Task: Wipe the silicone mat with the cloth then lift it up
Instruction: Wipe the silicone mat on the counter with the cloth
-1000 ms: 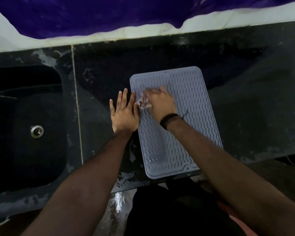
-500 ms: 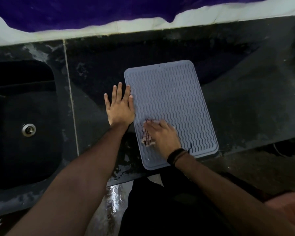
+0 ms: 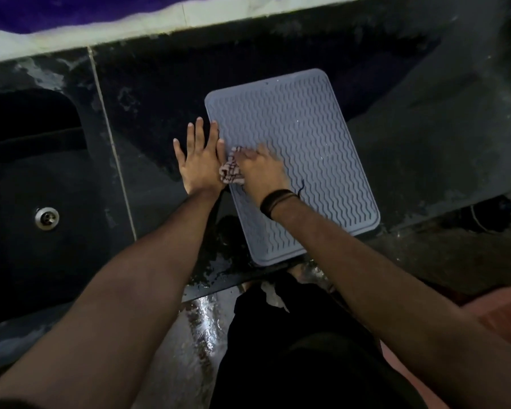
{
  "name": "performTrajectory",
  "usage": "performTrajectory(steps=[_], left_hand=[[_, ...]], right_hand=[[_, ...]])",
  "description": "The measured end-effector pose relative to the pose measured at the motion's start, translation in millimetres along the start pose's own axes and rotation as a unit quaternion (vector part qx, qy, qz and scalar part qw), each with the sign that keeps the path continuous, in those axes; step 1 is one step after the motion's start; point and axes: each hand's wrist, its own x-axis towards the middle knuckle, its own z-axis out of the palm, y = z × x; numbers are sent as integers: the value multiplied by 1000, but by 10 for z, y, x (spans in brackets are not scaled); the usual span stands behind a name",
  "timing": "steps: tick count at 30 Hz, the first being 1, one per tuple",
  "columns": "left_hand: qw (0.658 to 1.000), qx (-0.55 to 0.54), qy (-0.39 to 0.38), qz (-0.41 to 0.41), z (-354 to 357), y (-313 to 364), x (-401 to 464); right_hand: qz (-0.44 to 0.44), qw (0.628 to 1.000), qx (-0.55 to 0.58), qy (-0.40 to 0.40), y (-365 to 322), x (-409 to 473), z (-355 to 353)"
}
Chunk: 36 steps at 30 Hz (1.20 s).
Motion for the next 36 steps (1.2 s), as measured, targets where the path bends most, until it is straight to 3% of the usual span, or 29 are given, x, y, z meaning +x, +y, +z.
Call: performTrajectory(steps=[11,14,18,21,28,32,34,36], left_hand=[[999,-36,27,5,-6,12,-37],[999,-35,25,5,-14,16,-44],[1000,-27,12,5,-41,13,-52],[1000,-18,7,8,-53,25,-56],[1000,-14,8,5,-43,27,-75],[1000,-15,10,6,-48,24,-74],[1000,-15,14,8,-32,21,-69],[1000,-17,13,6,-27,10,-57]], right_hand=[[-76,996,-7,-34,169,-1634,198],[-91,993,-3,-78,190,-1626,82],[-42,999,27,0,91,-1200,-82],[-35,999,14,-14,-71,-996,7],[-89,996,5,22,91,-1720,307],[-120,992,0,-43,203,-1991,269],[-103,992,5,-67,279,-1997,176],[-61,997,26,-38,346,-1906,49]])
